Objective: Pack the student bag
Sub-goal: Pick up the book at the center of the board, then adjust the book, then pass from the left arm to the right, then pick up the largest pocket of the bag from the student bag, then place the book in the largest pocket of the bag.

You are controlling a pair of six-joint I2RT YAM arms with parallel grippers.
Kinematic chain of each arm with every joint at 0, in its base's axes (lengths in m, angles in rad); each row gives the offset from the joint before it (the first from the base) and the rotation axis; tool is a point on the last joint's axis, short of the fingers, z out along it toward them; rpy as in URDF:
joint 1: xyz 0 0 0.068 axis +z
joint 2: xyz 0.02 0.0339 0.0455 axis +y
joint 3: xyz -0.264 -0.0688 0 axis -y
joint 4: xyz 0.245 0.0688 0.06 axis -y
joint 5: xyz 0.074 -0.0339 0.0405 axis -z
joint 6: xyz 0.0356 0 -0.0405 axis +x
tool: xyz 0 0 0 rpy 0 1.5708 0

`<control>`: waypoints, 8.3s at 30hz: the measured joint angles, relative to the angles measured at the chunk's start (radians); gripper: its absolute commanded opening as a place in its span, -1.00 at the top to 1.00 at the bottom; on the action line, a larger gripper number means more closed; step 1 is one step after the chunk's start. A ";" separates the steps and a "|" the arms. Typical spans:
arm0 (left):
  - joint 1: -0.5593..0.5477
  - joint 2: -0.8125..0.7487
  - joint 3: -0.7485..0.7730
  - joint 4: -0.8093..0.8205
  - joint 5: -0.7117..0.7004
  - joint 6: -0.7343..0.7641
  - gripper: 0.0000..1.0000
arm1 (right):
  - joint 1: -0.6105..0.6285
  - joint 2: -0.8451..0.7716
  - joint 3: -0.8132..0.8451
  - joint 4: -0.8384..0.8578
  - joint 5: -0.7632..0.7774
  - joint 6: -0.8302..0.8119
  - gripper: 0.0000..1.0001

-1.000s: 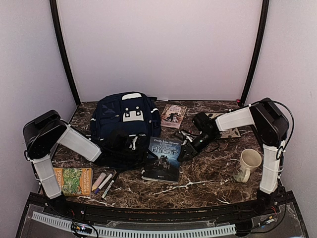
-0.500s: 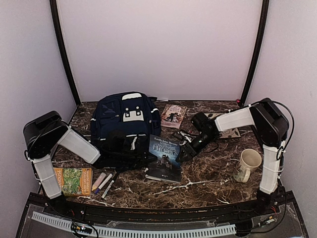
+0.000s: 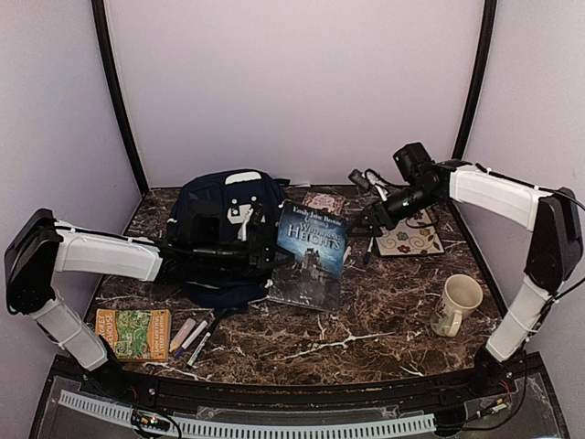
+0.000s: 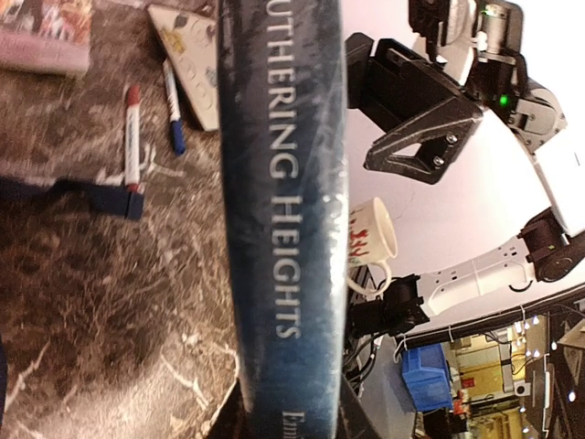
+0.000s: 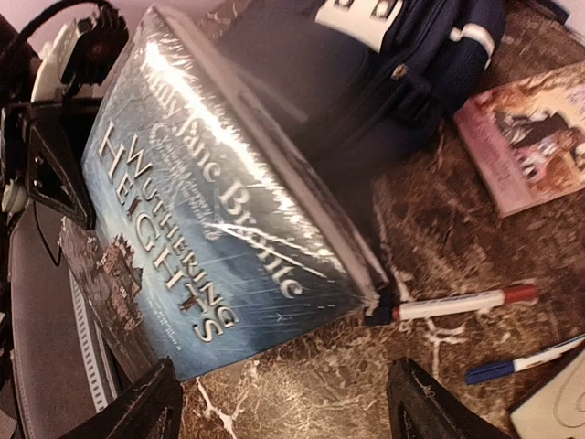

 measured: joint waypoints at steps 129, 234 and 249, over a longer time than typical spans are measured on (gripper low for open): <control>0.091 -0.286 -0.098 -0.125 -0.227 0.235 1.00 | 0.076 -0.076 -0.101 0.202 0.012 0.056 -1.00; 0.034 0.237 0.480 -1.027 -0.633 1.061 1.00 | 0.003 -0.145 -0.375 0.438 -0.053 0.285 1.00; 0.021 -0.048 0.514 -0.881 -0.758 1.019 1.00 | 0.000 -0.095 -0.080 0.173 -0.166 0.405 1.00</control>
